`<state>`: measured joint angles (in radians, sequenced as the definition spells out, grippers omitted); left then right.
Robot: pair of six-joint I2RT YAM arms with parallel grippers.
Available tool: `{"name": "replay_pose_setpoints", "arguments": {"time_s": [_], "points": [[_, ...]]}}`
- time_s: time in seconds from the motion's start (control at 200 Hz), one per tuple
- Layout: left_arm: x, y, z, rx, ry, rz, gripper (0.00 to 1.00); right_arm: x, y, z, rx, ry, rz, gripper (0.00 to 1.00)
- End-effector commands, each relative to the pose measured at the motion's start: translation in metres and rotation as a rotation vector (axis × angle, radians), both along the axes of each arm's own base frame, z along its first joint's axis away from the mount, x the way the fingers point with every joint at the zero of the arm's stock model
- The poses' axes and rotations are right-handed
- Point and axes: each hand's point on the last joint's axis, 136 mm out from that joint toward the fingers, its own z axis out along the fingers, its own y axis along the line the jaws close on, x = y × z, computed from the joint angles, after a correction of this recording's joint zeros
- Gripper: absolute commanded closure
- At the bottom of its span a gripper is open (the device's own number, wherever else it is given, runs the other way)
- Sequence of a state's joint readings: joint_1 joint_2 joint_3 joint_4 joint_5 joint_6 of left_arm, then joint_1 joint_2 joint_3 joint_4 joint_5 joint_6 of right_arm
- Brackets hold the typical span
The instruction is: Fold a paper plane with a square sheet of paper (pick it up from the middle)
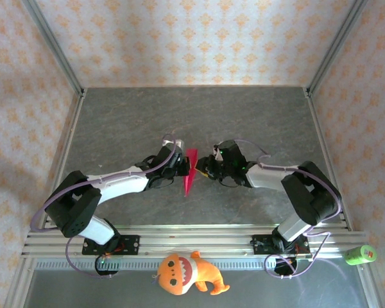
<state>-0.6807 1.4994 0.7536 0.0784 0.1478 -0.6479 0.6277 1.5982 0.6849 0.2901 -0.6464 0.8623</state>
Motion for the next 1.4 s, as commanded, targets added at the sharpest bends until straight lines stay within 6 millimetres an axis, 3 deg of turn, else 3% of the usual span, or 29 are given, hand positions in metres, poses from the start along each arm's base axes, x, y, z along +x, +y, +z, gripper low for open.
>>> {"name": "replay_pose_setpoints", "arguments": {"time_s": [0.0,0.135,0.275,0.515,0.796,1.216,1.391], "points": [[0.002,0.002,-0.005,0.056,0.013,-0.004,0.92,0.001,-0.001,-0.006,-0.034,-0.001,0.008,0.83],[-0.007,-0.003,-0.014,0.053,0.067,-0.041,0.73,-0.001,0.004,-0.008,-0.001,0.015,0.020,0.90],[-0.016,-0.004,-0.019,0.046,0.105,-0.052,0.61,-0.001,0.002,-0.014,-0.004,0.032,0.003,0.92],[-0.028,0.001,-0.027,0.099,0.126,-0.047,0.53,-0.001,0.000,-0.020,-0.013,0.037,-0.011,0.92],[-0.023,0.010,-0.008,0.103,0.052,0.021,0.44,-0.002,-0.002,-0.023,-0.033,0.037,-0.009,0.92],[-0.029,0.002,-0.044,0.137,0.143,-0.033,0.47,-0.003,-0.002,-0.022,-0.032,0.032,-0.004,0.92],[-0.031,-0.003,-0.045,0.117,0.145,-0.052,0.52,-0.003,-0.002,-0.022,-0.034,0.033,-0.004,0.92]]}}
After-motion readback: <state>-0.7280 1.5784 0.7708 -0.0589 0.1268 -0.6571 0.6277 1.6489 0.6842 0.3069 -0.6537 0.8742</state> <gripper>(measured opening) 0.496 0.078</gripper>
